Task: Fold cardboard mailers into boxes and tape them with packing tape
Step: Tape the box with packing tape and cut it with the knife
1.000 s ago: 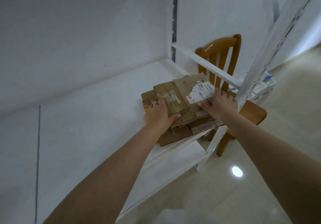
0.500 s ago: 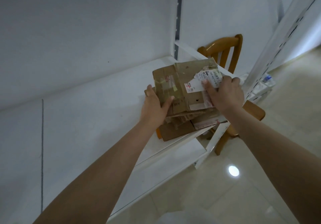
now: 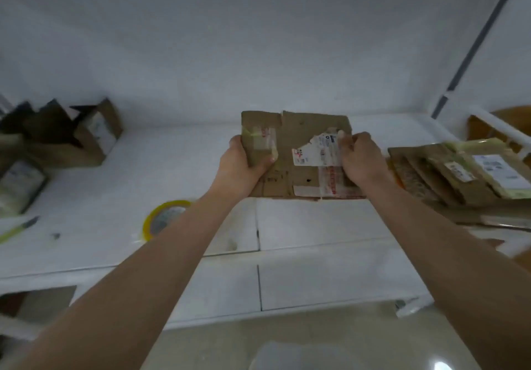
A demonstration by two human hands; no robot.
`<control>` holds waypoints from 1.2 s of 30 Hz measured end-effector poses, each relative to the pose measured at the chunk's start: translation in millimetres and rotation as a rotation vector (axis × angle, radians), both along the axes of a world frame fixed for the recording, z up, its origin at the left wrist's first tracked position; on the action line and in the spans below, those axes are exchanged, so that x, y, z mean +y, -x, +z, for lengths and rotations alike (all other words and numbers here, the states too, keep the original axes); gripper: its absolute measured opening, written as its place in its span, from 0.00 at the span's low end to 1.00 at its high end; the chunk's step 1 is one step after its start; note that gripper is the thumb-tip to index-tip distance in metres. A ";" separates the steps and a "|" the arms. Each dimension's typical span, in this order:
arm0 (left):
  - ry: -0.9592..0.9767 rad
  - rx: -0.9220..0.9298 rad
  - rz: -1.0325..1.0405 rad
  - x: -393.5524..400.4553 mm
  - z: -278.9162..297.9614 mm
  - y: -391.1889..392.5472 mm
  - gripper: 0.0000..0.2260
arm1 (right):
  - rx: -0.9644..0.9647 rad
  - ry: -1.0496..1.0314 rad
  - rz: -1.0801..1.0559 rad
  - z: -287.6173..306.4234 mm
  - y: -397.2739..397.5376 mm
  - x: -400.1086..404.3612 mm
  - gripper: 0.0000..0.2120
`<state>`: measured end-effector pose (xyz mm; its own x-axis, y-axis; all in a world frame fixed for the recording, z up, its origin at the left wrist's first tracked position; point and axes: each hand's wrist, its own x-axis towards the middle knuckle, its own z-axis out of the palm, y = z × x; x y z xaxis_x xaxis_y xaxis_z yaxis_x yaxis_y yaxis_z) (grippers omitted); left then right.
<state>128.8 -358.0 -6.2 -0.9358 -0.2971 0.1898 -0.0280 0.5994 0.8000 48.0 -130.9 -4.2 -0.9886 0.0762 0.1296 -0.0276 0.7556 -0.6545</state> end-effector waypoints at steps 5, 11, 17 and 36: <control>0.063 -0.051 0.184 -119.5 -5.2 -81.2 0.29 | 0.027 -0.039 0.135 -16.6 -42.0 -137.0 0.24; 0.031 -0.132 0.272 -205.1 -19.8 -125.2 0.30 | 0.075 -0.076 0.213 -25.1 -70.7 -233.5 0.22; -0.217 -0.143 0.390 -266.1 -25.4 -115.2 0.22 | 0.150 -0.055 0.236 -23.0 -66.5 -294.2 0.22; -0.721 -0.222 -0.025 -419.5 -31.2 -97.6 0.14 | -0.184 1.208 -0.006 -45.9 -122.0 -453.2 0.20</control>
